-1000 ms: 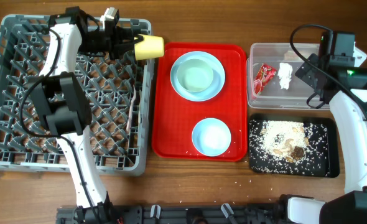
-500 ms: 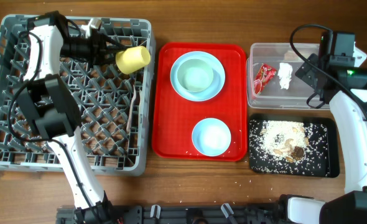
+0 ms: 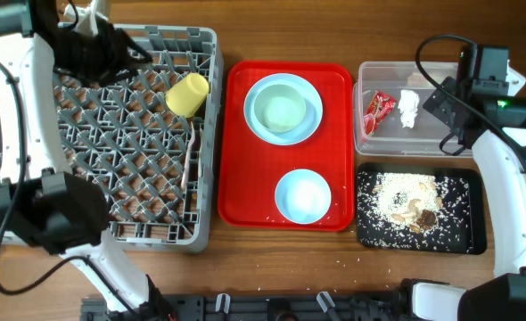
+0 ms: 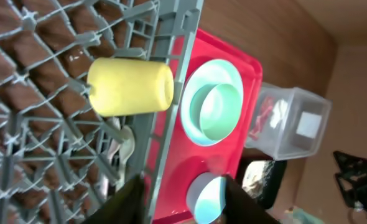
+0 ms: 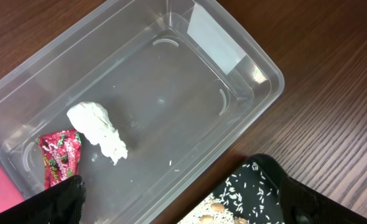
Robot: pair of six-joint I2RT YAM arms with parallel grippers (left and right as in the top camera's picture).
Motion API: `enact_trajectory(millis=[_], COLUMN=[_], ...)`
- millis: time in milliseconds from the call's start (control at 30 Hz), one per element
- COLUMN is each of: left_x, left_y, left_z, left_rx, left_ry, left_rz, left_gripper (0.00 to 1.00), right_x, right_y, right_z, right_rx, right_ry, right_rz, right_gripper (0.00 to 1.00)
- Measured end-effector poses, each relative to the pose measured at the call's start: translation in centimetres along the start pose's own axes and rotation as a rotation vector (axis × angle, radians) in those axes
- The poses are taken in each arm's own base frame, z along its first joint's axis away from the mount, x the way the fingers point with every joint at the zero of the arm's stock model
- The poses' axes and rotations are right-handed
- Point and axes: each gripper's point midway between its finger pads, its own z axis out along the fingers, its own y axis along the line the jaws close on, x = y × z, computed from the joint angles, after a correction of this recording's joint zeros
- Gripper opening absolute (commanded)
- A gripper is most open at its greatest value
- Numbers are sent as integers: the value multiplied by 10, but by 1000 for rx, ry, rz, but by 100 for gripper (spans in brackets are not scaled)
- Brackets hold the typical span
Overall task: Sort waste into correct bins and load items into the dishwasher rack
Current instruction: 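Lift the yellow cup and place it upside down in the rack, then move the left gripper to the green bowl and grip its rim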
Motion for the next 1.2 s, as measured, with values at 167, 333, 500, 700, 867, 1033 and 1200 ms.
enact_trajectory(millis=[167, 333, 500, 700, 867, 1033, 1200], left_x=[15, 20, 24, 0, -6, 10, 1], left_y=[-33, -61, -42, -1, 9, 30, 63], left_z=[31, 75, 131, 156, 148, 123, 93], left_rx=[-127, -319, -460, -590, -661, -849, -969], left_ry=[24, -15, 53, 9, -22, 18, -14], left_rz=[142, 264, 281, 198, 197, 182, 100], left_gripper=[4, 4, 4, 4, 4, 4, 4], right_x=[0, 0, 0, 0, 0, 0, 0], right_y=[0, 0, 0, 0, 0, 0, 0], right_z=[0, 0, 0, 0, 0, 0, 0], right_rx=[0, 0, 0, 0, 0, 0, 0], right_ry=[1, 0, 0, 0, 0, 0, 0], right_rz=[0, 0, 0, 0, 0, 0, 0], right_gripper=[100, 100, 100, 100, 100, 100, 100])
